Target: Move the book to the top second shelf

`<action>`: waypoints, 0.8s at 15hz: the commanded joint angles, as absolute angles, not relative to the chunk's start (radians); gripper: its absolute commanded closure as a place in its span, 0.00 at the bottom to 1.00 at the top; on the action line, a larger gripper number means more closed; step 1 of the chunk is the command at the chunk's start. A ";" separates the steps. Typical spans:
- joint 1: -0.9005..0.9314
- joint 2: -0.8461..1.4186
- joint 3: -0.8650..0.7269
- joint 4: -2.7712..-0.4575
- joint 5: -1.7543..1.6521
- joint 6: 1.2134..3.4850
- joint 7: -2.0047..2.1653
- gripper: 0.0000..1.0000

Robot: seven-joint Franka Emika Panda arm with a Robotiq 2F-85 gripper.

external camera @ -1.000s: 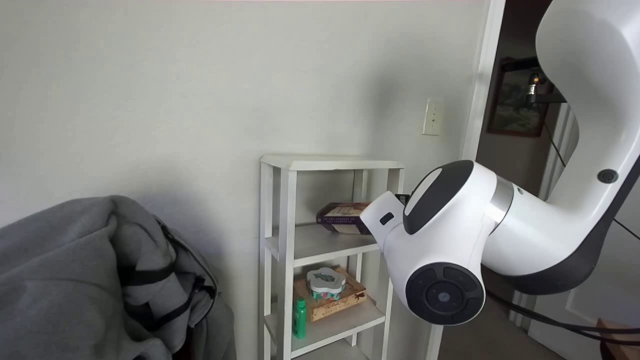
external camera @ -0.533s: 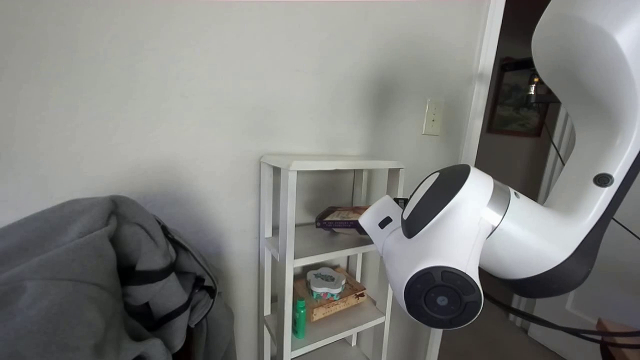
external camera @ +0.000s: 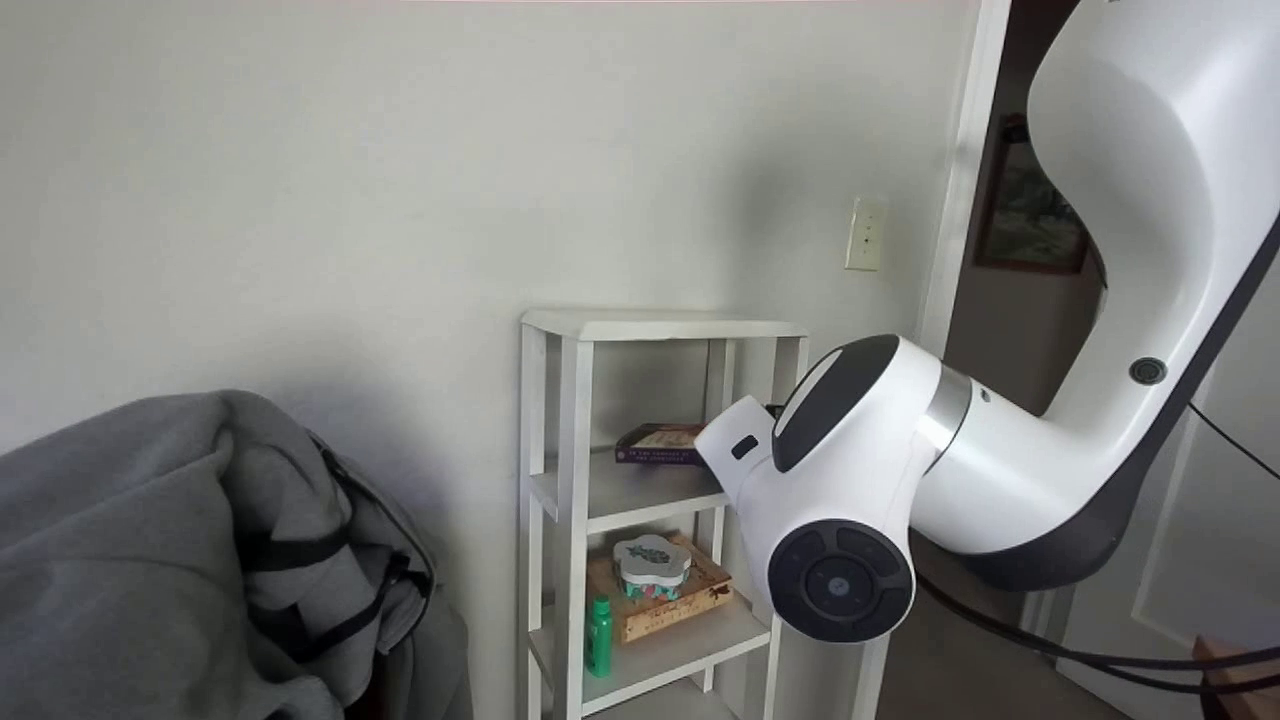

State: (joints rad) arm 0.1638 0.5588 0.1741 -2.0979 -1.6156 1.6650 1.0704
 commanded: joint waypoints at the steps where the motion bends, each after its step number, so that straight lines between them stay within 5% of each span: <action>1: 0.158 0.595 0.160 -2.037 -1.669 1.701 1.056 0.91; 12: 0.142 0.649 0.138 -1.989 -1.777 1.807 1.024 0.91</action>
State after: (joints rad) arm 0.1518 0.6320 0.1410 -2.0132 -1.7298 1.7829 1.0477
